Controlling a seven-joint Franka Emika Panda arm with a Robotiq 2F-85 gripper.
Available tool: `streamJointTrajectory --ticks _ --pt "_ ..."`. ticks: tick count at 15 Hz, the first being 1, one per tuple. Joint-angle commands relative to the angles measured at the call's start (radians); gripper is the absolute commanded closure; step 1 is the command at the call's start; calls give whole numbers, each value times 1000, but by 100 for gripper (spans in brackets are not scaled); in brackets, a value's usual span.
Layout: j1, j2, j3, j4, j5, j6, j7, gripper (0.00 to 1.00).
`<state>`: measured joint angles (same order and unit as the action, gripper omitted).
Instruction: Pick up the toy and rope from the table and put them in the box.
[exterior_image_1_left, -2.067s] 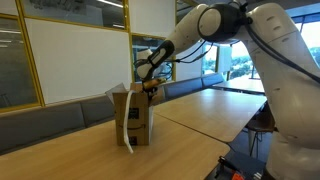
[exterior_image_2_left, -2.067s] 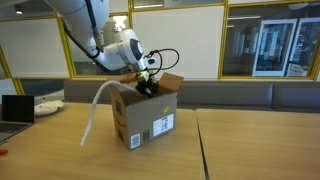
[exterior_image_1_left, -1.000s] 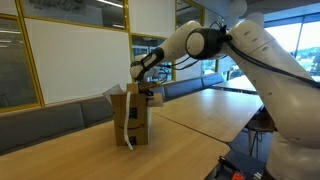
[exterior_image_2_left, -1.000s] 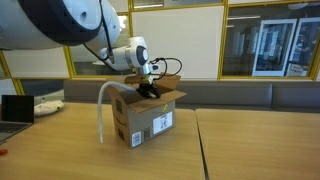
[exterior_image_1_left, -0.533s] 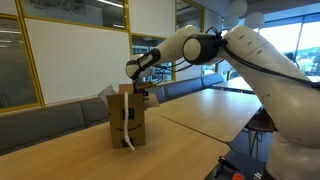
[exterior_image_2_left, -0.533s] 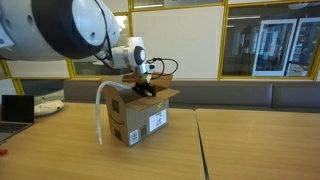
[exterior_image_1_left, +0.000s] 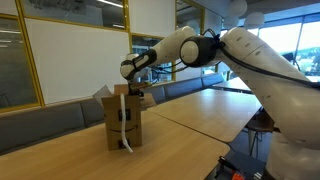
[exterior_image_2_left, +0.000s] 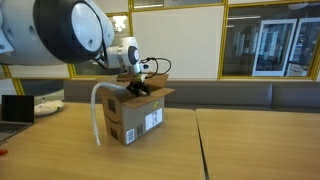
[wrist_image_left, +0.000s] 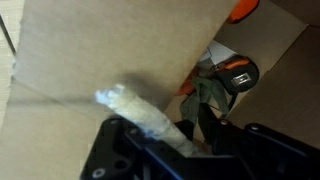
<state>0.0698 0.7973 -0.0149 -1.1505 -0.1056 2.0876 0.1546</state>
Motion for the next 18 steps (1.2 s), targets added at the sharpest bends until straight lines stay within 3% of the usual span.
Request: streamJointTrajectory --ticks 1,7,8,18 --pt "31 43 -3 57 5 -38 9 49" --pt "72 59 -5 61 -5 -54 14 5" --pt "75 63 -6 63 -4 -56 14 1" --pt "121 -54 -27 11 -40 -28 64 0"
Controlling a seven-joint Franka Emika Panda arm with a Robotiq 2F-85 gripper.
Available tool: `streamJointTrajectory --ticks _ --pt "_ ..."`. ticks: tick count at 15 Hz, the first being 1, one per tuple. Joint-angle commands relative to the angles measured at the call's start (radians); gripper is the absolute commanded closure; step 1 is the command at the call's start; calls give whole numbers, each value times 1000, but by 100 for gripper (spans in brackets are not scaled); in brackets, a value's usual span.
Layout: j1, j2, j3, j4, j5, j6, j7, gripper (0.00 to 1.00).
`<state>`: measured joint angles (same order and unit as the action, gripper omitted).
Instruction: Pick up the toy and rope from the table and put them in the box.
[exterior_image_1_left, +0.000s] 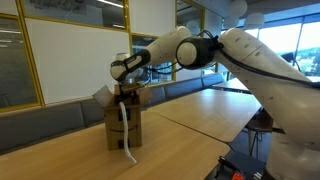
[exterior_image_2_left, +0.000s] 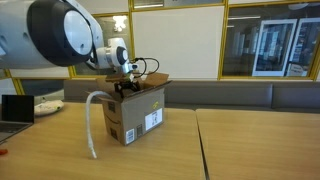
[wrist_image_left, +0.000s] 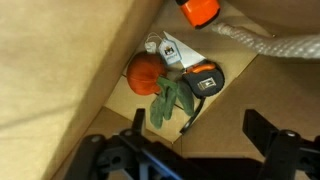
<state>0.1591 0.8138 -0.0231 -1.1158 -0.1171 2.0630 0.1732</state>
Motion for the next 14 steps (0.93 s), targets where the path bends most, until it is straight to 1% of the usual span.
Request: streamJointTrajectory --ticks 1,3,7,11,14 --pt "43 -98 -22 -40 -38 2 56 0" --pt "72 -172 -28 -84 -72 12 90 0" --pt "122 -345 -33 -195 -125 -17 189 0" --pt "144 -503 -16 -302 -108 -140 278 0" --pt "137 -594 10 -378 -35 -246 280 0"
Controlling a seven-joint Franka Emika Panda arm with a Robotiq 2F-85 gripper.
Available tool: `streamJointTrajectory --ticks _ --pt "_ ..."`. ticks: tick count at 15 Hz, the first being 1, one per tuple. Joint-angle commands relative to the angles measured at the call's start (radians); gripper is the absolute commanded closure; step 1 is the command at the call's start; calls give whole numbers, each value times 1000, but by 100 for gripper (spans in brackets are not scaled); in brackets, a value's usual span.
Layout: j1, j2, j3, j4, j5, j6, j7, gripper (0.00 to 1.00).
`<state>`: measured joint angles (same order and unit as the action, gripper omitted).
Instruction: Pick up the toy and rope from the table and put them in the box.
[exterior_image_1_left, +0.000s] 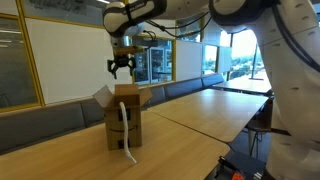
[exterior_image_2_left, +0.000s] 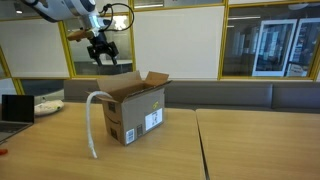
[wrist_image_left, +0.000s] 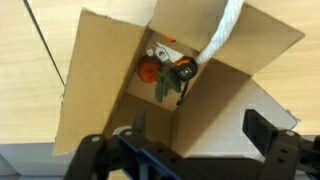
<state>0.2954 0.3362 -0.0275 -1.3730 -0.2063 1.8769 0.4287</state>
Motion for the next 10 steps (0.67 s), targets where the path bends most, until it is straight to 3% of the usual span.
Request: streamJointTrajectory --ticks 1,10 --pt "-28 -140 54 -143 76 -81 21 0" --pt "-79 -212 132 -324 335 -106 -26 0"
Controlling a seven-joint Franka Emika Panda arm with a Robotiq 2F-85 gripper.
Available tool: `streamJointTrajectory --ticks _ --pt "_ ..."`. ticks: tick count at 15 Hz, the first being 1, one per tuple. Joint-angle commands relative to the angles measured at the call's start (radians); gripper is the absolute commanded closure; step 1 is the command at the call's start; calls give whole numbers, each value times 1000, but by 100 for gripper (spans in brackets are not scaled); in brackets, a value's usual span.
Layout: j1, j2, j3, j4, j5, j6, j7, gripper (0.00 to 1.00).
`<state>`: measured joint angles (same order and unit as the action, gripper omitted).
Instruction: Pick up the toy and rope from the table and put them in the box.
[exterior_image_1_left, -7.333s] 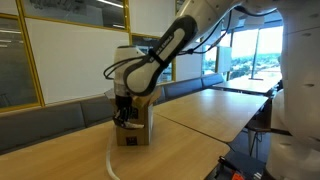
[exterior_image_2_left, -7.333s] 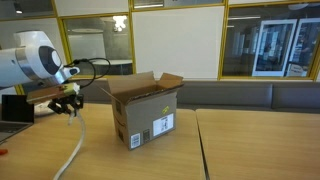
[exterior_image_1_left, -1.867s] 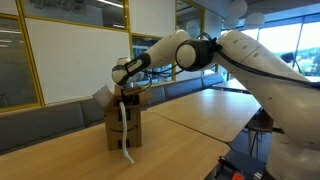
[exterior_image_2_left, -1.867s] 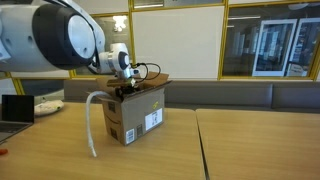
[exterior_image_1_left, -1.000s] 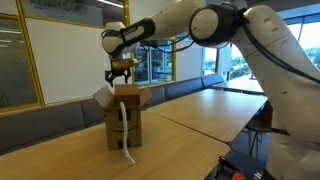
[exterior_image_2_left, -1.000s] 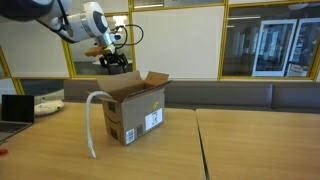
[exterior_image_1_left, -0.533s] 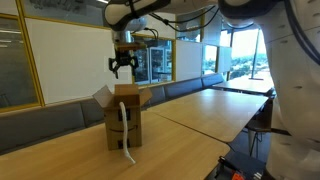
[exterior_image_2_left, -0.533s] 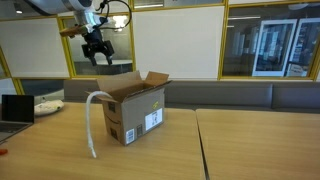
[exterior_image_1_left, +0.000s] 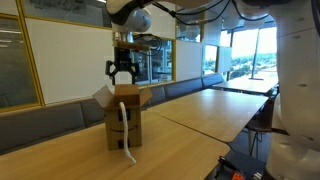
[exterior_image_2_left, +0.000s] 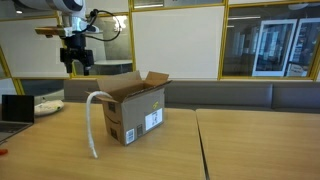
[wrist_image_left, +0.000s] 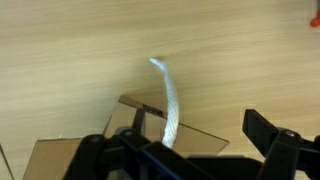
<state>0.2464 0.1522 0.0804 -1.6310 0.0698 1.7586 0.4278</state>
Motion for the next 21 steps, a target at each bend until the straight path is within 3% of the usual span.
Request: streamJointTrajectory --ticks 1,13,21 --pt "-33 -22 26 -75 72 10 -33 0" --pt "-91 91 18 -78 175 119 -134 0" --pt "-85 208 16 -14 160 160 -119 0"
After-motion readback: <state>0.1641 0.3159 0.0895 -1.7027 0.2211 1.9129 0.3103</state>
